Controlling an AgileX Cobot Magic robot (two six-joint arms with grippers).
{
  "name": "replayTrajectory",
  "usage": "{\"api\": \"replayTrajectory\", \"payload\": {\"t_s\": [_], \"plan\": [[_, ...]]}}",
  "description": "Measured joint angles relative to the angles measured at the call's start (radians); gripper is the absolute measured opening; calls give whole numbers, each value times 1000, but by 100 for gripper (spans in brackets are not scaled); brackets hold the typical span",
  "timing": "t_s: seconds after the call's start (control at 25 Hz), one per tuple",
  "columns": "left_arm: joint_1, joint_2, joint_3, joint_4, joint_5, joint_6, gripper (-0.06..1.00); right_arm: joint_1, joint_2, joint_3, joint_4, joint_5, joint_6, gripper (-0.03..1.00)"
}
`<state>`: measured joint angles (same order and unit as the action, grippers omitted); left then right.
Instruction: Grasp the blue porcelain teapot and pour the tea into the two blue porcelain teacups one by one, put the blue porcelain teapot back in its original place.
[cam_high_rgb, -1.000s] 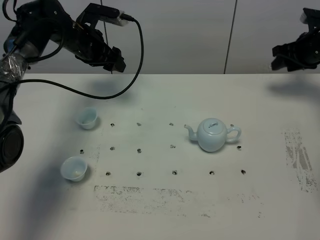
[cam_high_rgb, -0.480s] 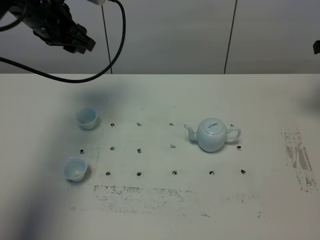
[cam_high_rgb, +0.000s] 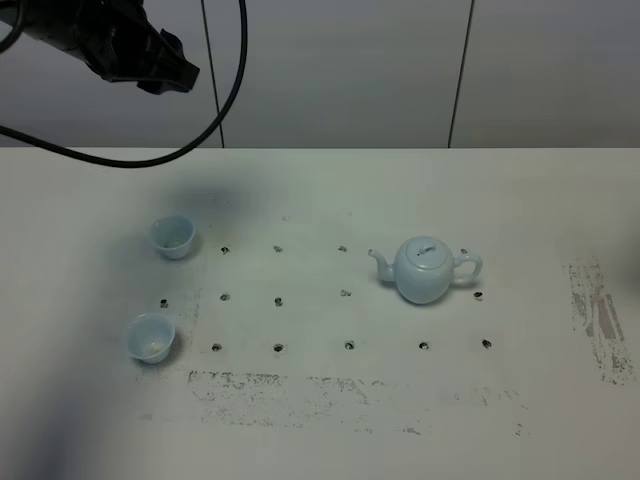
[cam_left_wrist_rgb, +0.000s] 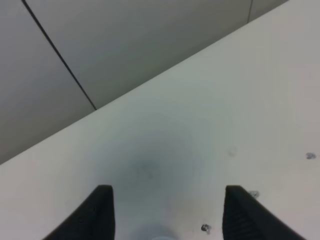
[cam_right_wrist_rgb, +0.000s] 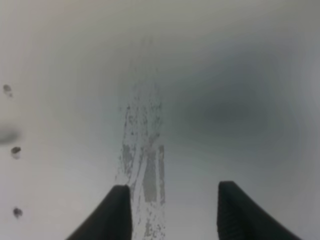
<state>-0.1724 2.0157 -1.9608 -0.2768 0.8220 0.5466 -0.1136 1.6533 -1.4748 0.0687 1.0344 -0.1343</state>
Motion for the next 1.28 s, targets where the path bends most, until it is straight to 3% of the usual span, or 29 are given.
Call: {"api": "replayTrajectory", "payload": {"t_s": [0.24,0.52,0.88,1.04,1.16,1.28], "plan": [[0,0,123,-127,-138,150,47,0,-291,352,23,-132,4,40],[0,1,141,-145,-166,233,44,0,-649,629,69,-170,7,39],[0,-1,141,-142,-119,274,44,0,-984,675,77,-160,7,39],[0,-49,161,-66,-30,253,43,0,-973,675,77,-154,7,39],[0,-151,262,8,-35,206,40,0,-937,676,77,-170,7,39],[0,-286,424,58,-130,161,35,0,-909,677,77,-184,8,39]]}}
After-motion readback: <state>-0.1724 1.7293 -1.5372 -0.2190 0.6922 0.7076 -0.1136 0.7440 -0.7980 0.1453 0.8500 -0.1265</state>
